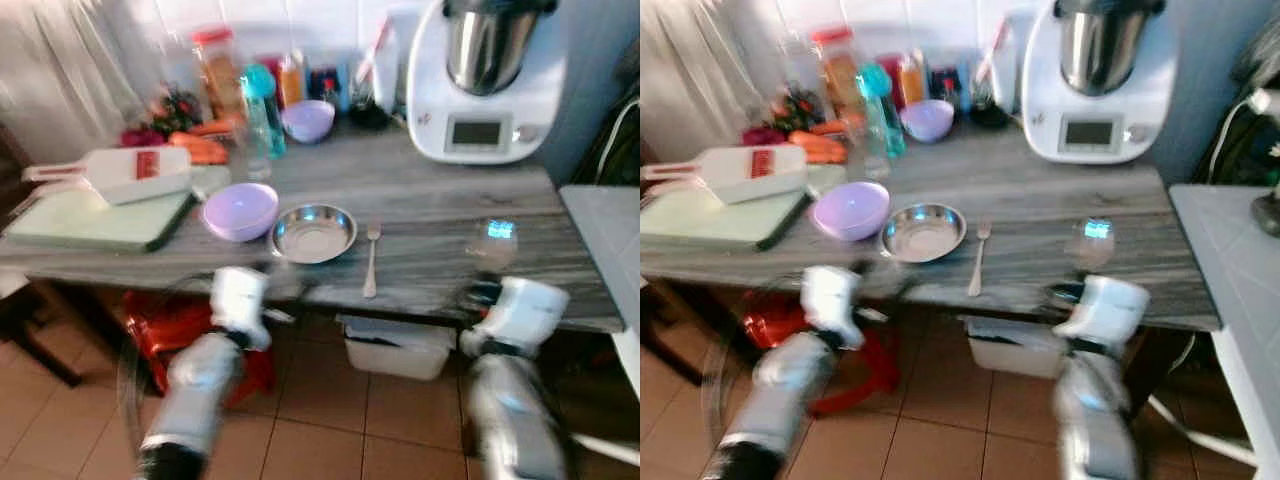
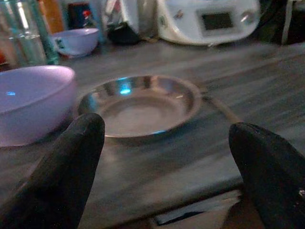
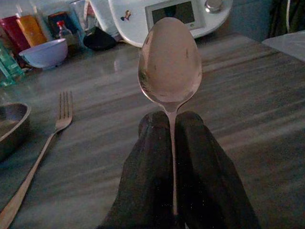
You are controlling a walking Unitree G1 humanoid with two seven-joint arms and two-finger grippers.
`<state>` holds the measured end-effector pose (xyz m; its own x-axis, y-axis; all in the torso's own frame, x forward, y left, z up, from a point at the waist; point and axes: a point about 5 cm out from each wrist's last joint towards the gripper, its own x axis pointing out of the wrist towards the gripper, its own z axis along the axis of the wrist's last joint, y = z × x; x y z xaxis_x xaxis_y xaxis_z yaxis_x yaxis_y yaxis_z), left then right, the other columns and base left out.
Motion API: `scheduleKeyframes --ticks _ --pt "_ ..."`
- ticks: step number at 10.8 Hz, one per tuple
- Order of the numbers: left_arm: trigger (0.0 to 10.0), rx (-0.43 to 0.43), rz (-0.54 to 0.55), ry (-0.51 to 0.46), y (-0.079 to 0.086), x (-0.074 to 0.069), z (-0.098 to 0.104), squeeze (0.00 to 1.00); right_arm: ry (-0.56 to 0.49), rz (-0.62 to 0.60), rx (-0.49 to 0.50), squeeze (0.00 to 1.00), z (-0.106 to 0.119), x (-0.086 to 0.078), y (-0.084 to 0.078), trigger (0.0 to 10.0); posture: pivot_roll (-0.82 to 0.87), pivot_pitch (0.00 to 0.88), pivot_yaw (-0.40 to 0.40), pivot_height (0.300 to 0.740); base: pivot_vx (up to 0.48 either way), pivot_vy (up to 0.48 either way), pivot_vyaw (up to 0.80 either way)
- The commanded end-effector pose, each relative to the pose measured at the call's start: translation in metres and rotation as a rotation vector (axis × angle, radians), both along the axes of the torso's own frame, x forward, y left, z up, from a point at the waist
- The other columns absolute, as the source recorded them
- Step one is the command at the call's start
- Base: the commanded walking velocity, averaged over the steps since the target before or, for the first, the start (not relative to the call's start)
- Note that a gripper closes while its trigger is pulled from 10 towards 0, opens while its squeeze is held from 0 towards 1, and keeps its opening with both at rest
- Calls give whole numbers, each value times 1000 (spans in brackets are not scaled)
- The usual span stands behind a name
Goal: Setting the table
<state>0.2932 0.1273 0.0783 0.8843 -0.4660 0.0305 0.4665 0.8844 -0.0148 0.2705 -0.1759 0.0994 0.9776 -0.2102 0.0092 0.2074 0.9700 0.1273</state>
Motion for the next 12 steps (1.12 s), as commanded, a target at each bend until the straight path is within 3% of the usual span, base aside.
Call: scheduleKeyframes --ticks 1,4,6,9,11,12 --pt "10000 4 -18 -9 -4 0 2 0 -14 -24 -6 0 4 0 -8 10000 40 0 105 740 285 0 0" --pt "10000 -22 -31 -23 -3 -3 4 0 -10 -15 -5 0 3 0 -6 10000 39 0 100 740 189 0 0" --pt "10000 19 -115 -48 -5 -11 6 0 -10 -6 -2 0 4 2 -3 10000 37 0 98 740 0 0 0" --pt "10000 89 -202 -48 17 -26 5 0 23 27 93 0 1 6 10 10000 37 0 86 740 0 0 0" --pt "10000 88 -275 -35 15 -35 2 0 89 85 177 0 -1 21 27 10000 40 0 75 740 0 0 0" --pt "10000 88 -299 -34 12 -37 2 0 102 96 172 0 0 25 30 10000 45 0 70 740 0 0 0"
